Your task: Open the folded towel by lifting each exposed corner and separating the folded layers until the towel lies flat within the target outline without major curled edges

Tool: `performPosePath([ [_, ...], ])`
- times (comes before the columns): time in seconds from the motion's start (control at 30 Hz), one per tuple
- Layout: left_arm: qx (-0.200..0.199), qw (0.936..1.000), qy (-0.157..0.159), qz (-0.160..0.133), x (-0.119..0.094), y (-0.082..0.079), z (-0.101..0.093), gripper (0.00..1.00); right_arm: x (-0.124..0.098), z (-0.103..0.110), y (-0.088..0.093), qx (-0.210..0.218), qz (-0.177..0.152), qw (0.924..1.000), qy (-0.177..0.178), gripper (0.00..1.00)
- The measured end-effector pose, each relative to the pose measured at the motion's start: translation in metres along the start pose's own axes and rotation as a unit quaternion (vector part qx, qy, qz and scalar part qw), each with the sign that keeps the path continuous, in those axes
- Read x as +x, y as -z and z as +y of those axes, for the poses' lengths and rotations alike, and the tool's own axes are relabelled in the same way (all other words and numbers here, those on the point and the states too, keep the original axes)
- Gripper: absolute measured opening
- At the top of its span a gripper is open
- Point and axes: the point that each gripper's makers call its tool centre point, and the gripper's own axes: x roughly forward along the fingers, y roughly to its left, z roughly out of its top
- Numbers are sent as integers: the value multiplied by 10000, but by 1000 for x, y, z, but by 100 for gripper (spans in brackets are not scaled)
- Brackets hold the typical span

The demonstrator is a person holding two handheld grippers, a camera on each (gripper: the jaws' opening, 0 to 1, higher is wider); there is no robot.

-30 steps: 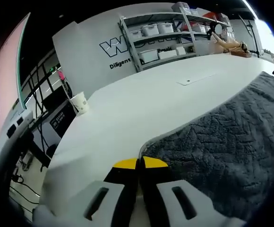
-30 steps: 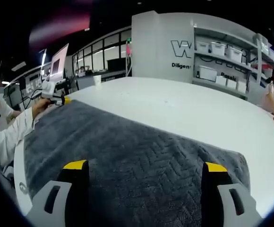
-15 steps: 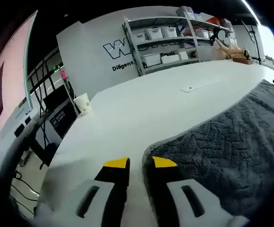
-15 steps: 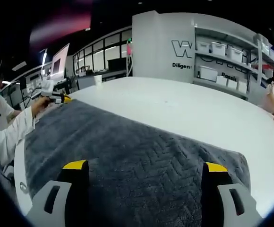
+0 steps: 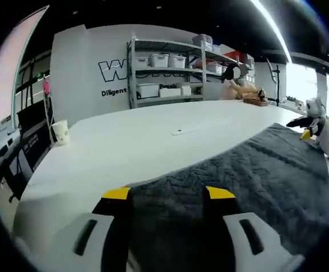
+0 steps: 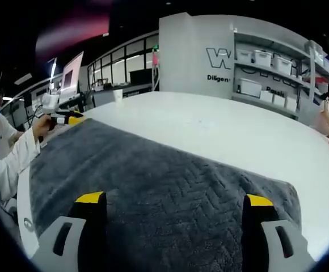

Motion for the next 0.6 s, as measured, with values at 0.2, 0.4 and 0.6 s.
performPosePath([
  [0.2,221,9989,316,277,7,17,-11,72,1,2,2,13,21,10000,-35,99],
  [0.4,196,9978,517,365,10,27,-15,82,3,4,5,-19,81,10000,-50,99],
  [0.6,131,9975,536,450,7,37,-12,81,5,5,7,-39,122,9999,-62,99],
])
